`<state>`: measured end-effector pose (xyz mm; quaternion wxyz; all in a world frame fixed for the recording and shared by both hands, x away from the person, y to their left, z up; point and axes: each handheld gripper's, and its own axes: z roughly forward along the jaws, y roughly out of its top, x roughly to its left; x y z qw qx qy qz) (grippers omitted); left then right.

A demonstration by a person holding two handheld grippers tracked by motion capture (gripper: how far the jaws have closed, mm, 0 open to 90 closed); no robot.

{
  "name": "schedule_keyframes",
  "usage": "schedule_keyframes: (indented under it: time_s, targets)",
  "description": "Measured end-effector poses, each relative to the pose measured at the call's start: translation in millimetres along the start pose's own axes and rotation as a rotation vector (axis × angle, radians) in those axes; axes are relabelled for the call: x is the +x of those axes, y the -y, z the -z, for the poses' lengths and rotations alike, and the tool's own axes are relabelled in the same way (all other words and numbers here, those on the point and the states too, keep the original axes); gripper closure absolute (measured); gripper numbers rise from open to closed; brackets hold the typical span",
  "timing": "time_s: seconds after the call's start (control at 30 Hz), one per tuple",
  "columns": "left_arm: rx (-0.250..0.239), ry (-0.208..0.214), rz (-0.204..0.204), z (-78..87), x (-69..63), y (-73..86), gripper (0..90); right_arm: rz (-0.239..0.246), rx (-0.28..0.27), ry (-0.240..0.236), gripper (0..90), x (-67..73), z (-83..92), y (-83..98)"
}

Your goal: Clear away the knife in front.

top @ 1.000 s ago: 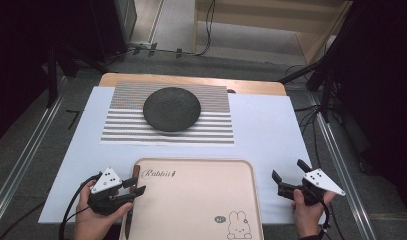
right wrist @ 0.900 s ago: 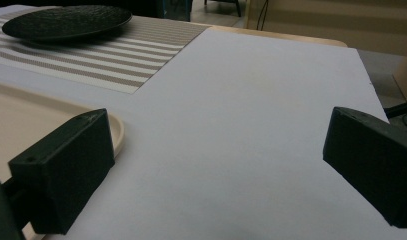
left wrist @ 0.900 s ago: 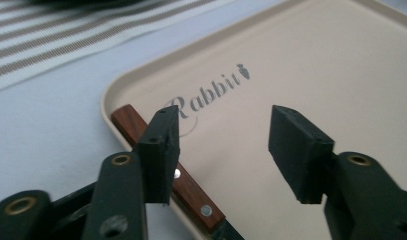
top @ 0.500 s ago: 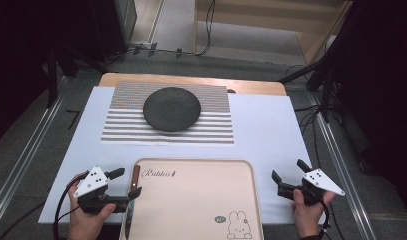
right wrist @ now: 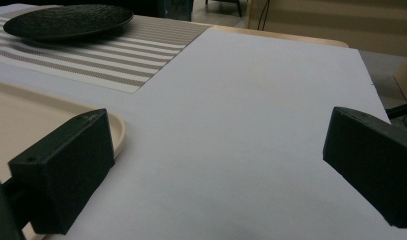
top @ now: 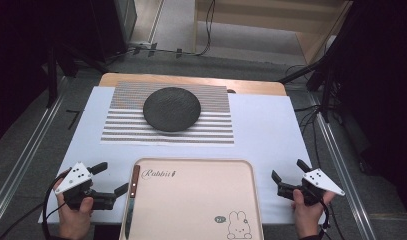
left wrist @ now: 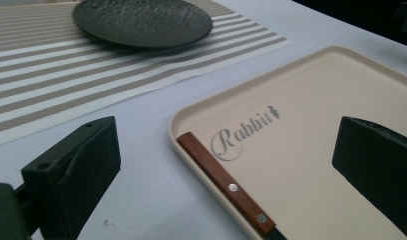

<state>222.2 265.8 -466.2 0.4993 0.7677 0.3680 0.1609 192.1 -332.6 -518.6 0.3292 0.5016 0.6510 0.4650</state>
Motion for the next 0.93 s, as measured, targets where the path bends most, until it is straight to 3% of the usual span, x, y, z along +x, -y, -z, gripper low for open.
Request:
schedule_keyframes:
  time_s: [0.37,0.43,0.57,0.93]
  targets:
    - [-0.053,-0.070,0.078,15.4,34.8,7.9,0.0,0.000,0.000,0.000,0.0,0.1,0.0,0.0]
    - [-0.051,-0.103,0.079,18.0,39.2,9.0,0.0,0.000,0.000,-0.001,0.0,0.0,-0.1,-0.1]
    - [-0.063,-0.123,0.098,22.3,48.3,12.2,0.0,0.000,0.000,-0.001,0.0,0.0,-0.1,-0.1]
    - [-0.052,-0.145,0.117,22.5,55.7,15.4,0.0,-0.001,0.003,-0.003,0.0,0.2,-0.1,-0.2]
